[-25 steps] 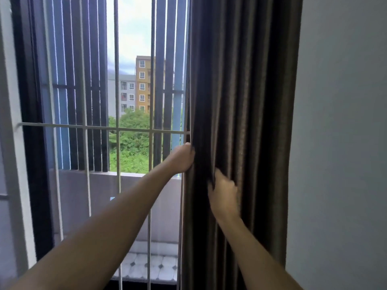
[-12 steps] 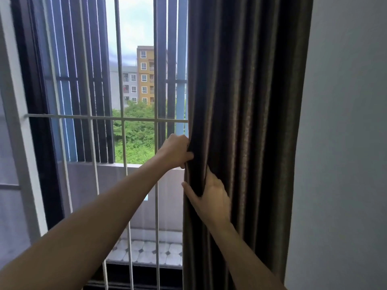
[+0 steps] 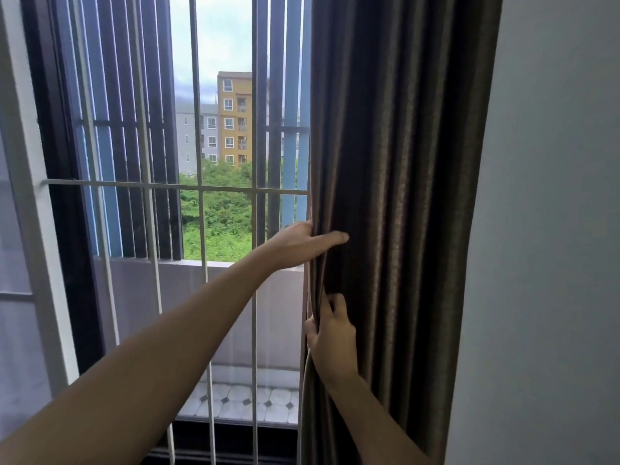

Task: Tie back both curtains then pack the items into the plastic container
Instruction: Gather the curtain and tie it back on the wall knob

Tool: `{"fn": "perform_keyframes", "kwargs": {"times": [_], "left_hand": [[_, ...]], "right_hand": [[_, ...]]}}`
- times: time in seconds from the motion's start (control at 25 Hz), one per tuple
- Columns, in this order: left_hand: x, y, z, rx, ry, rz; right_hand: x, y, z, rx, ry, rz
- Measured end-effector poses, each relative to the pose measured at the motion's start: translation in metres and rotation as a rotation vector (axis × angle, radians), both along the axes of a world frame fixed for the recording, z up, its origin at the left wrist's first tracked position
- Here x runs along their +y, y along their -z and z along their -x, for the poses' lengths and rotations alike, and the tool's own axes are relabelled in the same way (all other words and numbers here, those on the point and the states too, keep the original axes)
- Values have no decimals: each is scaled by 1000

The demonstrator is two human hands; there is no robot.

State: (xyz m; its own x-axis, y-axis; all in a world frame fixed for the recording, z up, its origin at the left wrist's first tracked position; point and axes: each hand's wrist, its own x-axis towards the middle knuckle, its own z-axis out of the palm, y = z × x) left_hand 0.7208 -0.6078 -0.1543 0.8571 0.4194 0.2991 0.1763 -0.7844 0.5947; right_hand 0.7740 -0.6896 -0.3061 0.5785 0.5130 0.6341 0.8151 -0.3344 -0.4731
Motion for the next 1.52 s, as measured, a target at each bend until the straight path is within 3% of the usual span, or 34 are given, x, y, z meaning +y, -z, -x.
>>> {"fn": "perform_keyframes", "kwargs": {"times": [0.08,0.2,0.32,0.4,0.6,0.68,0.8,1.04,1.32,1.44,1.52], "left_hand": [[0,7,-9,2,-72,-159],[-1,14,-16,-44,-37,-223],[0,11,-14,-72,-21,-250],[2,10,-13,-70,-4,-230],[-3,7,-13,12,12,-196],[-4,4,-13,45,15,-173],[-1,2,-15,60,12,-127],[-9,6,-21,11,36,46],[-18,6,-28,43,104,229],[-18,11,-34,45,131,40],[-15,14,-36,31,81,-75]], "right_hand": [[-3,6,3,-21,-9,19],[-16,11,3,-68,-75,19],[-31,-11,-8,-198,18,-388],[-34,-47,-23,-182,68,-568],[-27,-127,-46,47,49,-347],[-26,-116,-47,39,70,-213],[-26,-64,-44,62,-68,-69],[-35,-15,-46,200,-305,-104],[-30,-9,-44,152,-339,-98],[-35,-9,-39,167,-410,-25],[-43,-17,-38,41,-350,-79]]}}
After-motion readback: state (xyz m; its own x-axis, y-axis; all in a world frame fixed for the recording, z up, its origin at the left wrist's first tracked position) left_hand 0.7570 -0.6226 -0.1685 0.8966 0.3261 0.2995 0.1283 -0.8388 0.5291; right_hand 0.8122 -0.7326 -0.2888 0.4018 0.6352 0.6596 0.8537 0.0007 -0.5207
